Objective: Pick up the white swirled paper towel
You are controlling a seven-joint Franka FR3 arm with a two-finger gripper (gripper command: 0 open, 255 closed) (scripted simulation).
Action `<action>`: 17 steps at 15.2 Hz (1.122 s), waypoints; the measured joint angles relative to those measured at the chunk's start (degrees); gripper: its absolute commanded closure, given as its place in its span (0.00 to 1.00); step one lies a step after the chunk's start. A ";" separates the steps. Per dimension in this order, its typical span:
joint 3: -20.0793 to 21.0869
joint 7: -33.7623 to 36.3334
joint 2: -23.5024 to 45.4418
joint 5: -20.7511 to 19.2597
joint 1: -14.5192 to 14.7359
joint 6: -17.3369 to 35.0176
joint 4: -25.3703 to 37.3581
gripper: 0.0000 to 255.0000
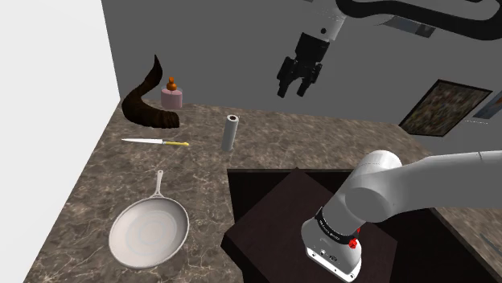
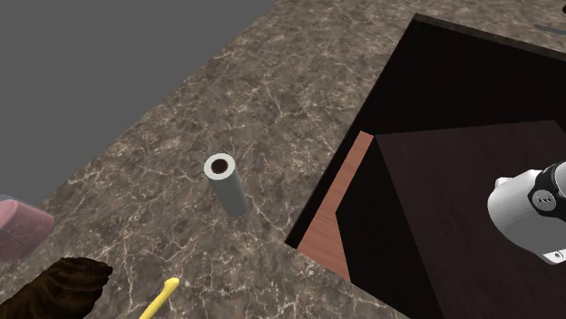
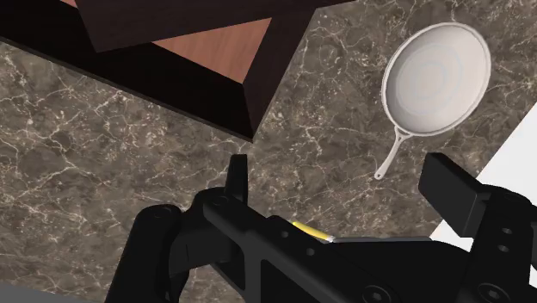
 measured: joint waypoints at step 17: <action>0.30 6.83 26.75 -1.91 -3.61 24.90 2.34 0.00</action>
